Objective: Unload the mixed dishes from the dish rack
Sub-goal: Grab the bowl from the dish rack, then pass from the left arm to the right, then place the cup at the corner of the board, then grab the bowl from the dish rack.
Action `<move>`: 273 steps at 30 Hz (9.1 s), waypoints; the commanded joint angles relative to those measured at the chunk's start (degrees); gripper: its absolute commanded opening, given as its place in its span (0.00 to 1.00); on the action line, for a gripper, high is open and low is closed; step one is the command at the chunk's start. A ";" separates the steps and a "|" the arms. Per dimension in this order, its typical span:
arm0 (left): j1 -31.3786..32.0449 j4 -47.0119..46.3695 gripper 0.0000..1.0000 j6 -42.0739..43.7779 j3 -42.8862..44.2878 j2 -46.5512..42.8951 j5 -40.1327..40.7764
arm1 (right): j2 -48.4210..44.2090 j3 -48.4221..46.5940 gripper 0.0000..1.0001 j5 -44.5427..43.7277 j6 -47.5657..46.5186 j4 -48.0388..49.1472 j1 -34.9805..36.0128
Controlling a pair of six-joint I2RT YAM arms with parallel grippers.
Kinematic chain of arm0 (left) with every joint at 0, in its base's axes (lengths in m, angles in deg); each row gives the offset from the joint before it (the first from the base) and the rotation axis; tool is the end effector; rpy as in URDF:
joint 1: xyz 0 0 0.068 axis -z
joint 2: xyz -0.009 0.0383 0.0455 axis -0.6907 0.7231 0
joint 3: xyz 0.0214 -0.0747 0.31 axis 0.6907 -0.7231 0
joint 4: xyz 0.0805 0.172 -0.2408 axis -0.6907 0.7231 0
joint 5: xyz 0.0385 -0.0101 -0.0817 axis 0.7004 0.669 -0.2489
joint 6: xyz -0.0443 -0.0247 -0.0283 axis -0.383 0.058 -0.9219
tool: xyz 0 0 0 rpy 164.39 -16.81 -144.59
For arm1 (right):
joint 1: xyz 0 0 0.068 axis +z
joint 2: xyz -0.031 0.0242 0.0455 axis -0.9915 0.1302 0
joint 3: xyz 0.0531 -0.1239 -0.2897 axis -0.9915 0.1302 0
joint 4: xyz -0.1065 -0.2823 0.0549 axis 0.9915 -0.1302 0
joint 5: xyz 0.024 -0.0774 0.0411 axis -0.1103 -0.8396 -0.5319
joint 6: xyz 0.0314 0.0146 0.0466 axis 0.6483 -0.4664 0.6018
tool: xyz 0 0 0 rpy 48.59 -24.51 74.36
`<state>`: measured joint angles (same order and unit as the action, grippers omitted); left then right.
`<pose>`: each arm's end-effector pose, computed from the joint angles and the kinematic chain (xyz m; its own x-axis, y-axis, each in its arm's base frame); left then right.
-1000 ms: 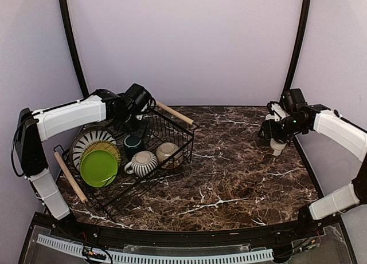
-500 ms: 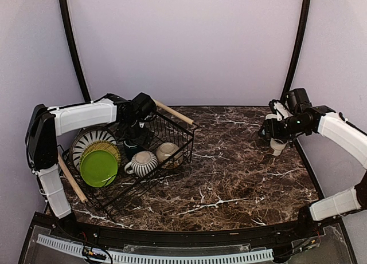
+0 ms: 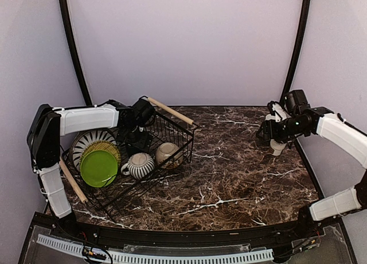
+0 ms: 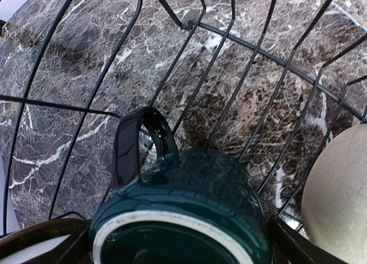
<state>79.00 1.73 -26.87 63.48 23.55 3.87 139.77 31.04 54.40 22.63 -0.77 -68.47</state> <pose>0.3732 -0.2455 0.2380 -0.8399 0.2329 -0.4901 0.1562 0.9688 0.1926 0.2843 0.0785 0.3149 -0.7933 0.0156 -0.6086 -0.1824 0.9477 0.2621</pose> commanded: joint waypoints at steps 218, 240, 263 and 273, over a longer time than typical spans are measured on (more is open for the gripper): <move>4.18 -8.35 0.96 -0.40 -15.94 -22.65 -26.71 | -8.14 5.06 0.95 1.42 18.39 1.05 -16.21; 4.15 -0.07 0.95 1.86 -4.28 -10.82 -22.85 | -18.60 8.23 0.99 10.12 10.43 3.63 -16.24; 0.54 0.46 0.99 -3.59 -21.90 -22.39 -27.93 | -18.95 10.12 0.99 12.37 11.21 6.85 -16.06; 1.36 -0.58 0.99 -7.54 -24.68 -28.57 -32.47 | -17.93 10.59 0.99 14.08 12.31 8.95 -16.06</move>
<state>79.59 0.36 -32.14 39.79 -1.48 -26.01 121.57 40.88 67.34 34.58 5.72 -84.45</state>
